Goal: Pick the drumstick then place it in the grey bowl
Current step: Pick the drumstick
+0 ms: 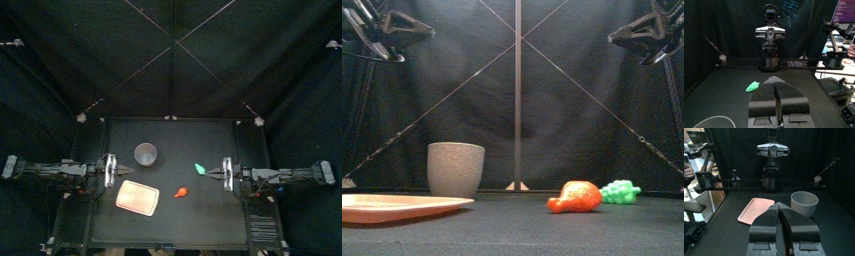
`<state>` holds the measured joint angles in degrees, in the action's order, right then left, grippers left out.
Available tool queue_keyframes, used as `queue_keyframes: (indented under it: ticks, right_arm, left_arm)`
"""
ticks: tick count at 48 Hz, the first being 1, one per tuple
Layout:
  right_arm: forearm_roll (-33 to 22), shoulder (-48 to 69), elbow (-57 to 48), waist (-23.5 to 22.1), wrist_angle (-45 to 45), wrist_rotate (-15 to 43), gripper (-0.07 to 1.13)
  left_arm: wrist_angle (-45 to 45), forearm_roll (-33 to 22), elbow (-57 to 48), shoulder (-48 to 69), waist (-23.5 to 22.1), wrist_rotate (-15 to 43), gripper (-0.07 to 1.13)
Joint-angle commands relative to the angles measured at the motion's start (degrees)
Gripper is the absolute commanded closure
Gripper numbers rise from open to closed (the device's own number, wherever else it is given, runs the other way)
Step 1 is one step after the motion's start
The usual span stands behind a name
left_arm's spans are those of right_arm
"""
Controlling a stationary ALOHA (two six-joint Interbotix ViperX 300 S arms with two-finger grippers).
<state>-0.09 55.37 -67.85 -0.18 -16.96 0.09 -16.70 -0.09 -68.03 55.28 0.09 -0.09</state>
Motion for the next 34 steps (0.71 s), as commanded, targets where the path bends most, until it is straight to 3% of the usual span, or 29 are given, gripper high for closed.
queue_keyframes:
  ticks: [1, 24, 29, 34]
  right_arm:
    - [0.00, -2.37, 1.58, -0.53, 0.09, 0.18, 1.09]
    - [-1.14, -29.79, 13.27, 0.18, 15.47, 0.18, 1.02]
    - [-1.23, -34.54, 15.56, 1.58, 17.84, 0.18, 0.89]
    - [-1.05, -38.23, 17.49, 2.55, 18.46, 0.26, 0.64]
  left_arm:
    - [-0.18, 0.00, 1.05, -0.79, 0.44, 0.26, 1.03]
    - [0.97, 0.00, 0.79, -0.97, 2.64, 0.26, 1.04]
    - [0.70, -0.09, 0.26, -1.05, 3.43, 0.26, 1.04]
    - [0.44, -0.09, 0.00, -1.05, 3.43, 0.26, 1.04]
